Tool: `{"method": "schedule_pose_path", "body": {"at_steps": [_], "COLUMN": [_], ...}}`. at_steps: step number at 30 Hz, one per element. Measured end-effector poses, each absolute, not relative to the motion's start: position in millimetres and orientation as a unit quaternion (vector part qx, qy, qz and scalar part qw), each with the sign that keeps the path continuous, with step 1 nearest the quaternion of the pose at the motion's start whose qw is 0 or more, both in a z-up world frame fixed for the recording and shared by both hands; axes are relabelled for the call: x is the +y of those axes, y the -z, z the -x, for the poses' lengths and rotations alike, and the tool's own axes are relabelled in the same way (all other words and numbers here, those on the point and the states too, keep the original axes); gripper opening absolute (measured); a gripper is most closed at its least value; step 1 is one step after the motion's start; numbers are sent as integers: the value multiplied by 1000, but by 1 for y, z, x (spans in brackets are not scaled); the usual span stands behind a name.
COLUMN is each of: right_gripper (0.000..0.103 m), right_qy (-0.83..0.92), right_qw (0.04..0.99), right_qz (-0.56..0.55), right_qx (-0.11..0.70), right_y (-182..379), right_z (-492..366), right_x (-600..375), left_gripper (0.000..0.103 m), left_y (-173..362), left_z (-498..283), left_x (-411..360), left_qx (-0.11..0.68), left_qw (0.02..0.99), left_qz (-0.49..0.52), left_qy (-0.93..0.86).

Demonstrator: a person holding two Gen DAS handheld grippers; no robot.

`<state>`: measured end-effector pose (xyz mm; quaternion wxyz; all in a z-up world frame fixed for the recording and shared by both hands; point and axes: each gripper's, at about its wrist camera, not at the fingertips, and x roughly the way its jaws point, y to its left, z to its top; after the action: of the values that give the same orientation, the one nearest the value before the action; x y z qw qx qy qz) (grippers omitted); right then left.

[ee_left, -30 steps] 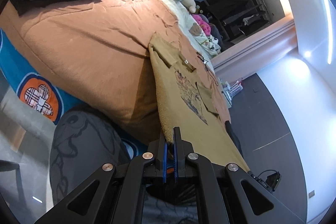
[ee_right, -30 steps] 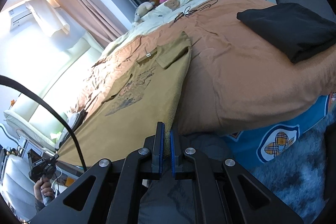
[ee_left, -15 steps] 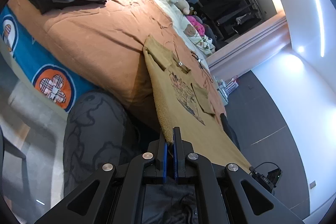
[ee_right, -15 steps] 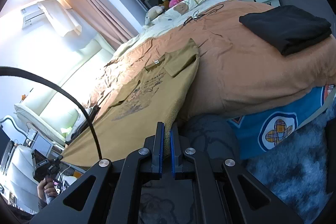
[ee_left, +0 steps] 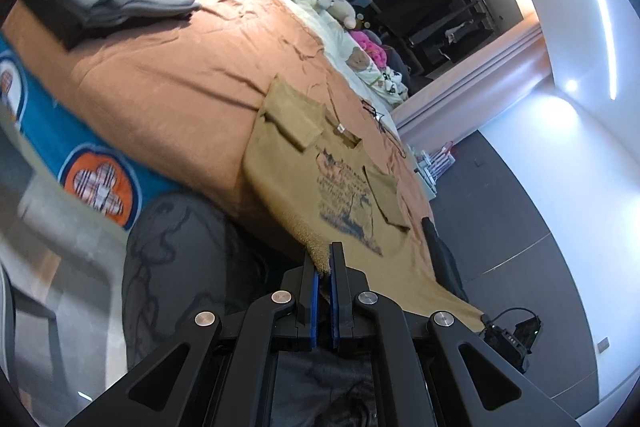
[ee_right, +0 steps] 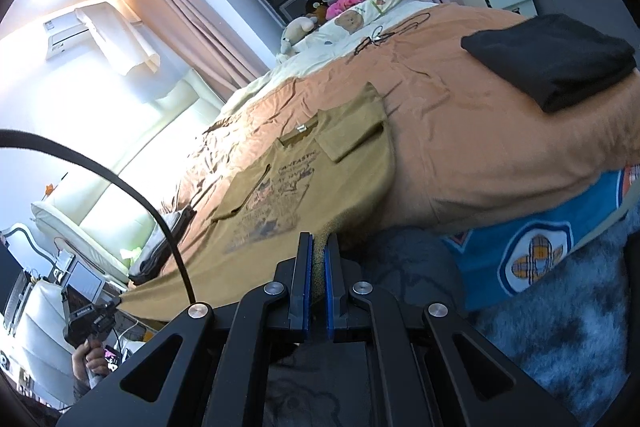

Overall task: Fold small clothes
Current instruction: 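Lift the hem with both grippers and fold it toward the collar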

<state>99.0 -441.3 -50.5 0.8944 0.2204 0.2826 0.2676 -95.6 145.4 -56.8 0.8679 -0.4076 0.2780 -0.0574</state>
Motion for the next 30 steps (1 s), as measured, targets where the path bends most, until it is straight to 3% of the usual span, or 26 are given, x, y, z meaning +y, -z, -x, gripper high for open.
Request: {"method": "schedule_pose_path", "body": {"at_steps": [17, 30], "right_gripper": [2, 2], "right_qy": [-264, -237], "right_qw": [904, 902], "right_qz": [-216, -215], "right_qx": [259, 289], "right_y": [27, 25], "right_z": [-199, -292], "right_x": [-406, -367], "left_gripper": [4, 4], "left_y": [3, 5], "left_z": [-34, -148], "left_x": [173, 190], "left_qx": [260, 293], "left_qw": [881, 876], "left_qz": [392, 383], "left_qy": [50, 30]}}
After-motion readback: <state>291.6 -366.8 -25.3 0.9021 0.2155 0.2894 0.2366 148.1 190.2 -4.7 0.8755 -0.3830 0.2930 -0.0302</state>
